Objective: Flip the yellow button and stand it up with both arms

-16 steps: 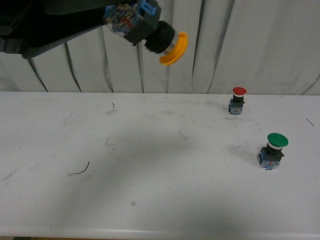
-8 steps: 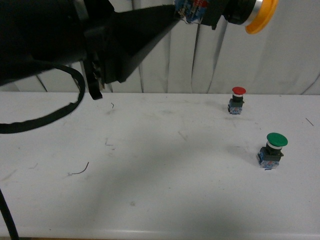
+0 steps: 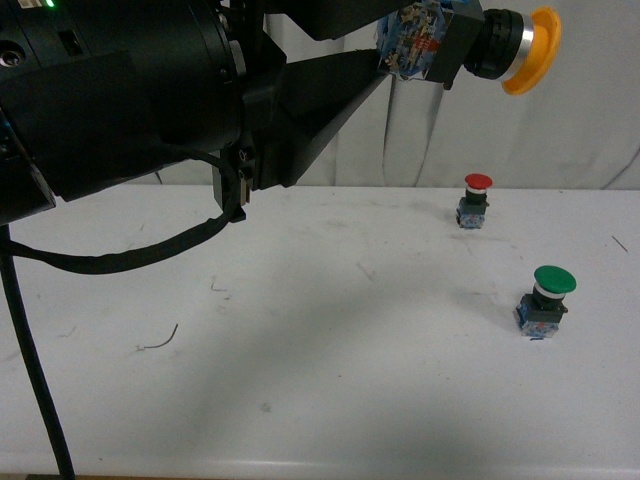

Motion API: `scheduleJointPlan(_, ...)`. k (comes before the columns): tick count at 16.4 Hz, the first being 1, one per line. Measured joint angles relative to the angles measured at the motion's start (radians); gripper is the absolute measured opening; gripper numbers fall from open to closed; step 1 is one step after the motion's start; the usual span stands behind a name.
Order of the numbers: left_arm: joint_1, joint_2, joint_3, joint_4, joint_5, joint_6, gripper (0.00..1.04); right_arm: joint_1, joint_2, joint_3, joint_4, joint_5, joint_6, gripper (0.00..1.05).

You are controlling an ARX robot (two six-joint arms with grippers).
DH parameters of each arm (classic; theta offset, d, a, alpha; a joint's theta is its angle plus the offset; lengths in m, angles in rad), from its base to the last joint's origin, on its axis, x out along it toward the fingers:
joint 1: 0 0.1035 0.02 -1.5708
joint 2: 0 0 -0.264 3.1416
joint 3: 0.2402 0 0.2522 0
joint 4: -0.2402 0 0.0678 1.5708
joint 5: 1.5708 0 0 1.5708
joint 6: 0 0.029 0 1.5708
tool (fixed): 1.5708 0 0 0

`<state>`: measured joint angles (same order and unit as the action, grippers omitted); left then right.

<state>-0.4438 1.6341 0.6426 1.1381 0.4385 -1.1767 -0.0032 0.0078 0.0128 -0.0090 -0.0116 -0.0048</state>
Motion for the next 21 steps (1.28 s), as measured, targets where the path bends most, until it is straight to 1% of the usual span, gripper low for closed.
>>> scheduleJointPlan(1, 0.0, 0.004, 0.0, -0.002, -0.002, 0.001, 0.3, -0.054, 0.079, 0.0, 0.068, -0.075, -0.035, 0.98)
scheduleJointPlan(2, -0.003, 0.005, 0.0, -0.009, -0.006, 0.004, 0.3, -0.129, 0.244, 0.013, 0.22, -0.121, -0.054, 0.98)
scheduleJointPlan(3, -0.006, 0.005, 0.0, -0.01, -0.008, 0.006, 0.3, -0.164, 0.427, 0.035, 0.402, -0.151, -0.064, 0.98)
scheduleJointPlan(5, -0.007, 0.006, 0.002, -0.014, -0.01, 0.007, 0.3, -0.164, 0.779, 0.148, 0.721, -0.169, -0.062, 0.98)
scheduleJointPlan(6, -0.011, 0.007, 0.006, -0.014, -0.01, 0.008, 0.3, -0.15, 0.95, 0.229, 0.856, -0.172, -0.06, 0.98)
scheduleJointPlan(7, -0.012, 0.009, 0.013, -0.019, -0.01, 0.011, 0.3, -0.133, 1.164, 0.352, 0.967, -0.166, -0.058, 0.98)
scheduleJointPlan(9, -0.012, 0.01, 0.014, -0.019, -0.012, 0.014, 0.3, -0.12, 1.44, 0.547, 0.967, -0.17, -0.046, 0.98)
scheduleJointPlan(10, -0.012, 0.01, 0.014, -0.021, -0.012, 0.014, 0.3, -0.112, 1.552, 0.638, 0.933, -0.171, -0.037, 0.98)
scheduleJointPlan(11, -0.011, 0.01, 0.014, -0.019, -0.012, 0.014, 0.3, -0.098, 1.584, 0.673, 0.917, -0.177, -0.026, 0.98)
scheduleJointPlan(14, -0.001, 0.013, 0.014, -0.015, -0.008, 0.015, 0.3, -0.05, 1.514, 0.662, 0.97, -0.269, 0.061, 0.98)
scheduleJointPlan(17, 0.0, 0.017, 0.014, -0.015, -0.008, 0.018, 0.3, -0.014, 1.45, 0.556, 1.21, -0.497, 0.322, 0.98)
scheduleJointPlan(18, 0.0, 0.018, 0.014, -0.015, -0.008, 0.018, 0.3, -0.012, 1.452, 0.541, 1.241, -0.519, 0.364, 0.98)
scheduleJointPlan(19, 0.0, 0.019, 0.014, -0.015, -0.008, 0.021, 0.3, -0.006, 1.464, 0.515, 1.29, -0.569, 0.452, 0.98)
scheduleJointPlan(20, -0.001, 0.024, 0.014, -0.016, -0.008, 0.024, 0.3, 0.014, 1.495, 0.488, 1.298, -0.63, 0.61, 0.98)
scheduleJointPlan(21, -0.001, 0.028, 0.014, -0.018, -0.007, 0.025, 0.3, 0.026, 1.538, 0.48, 1.296, -0.666, 0.744, 0.98)
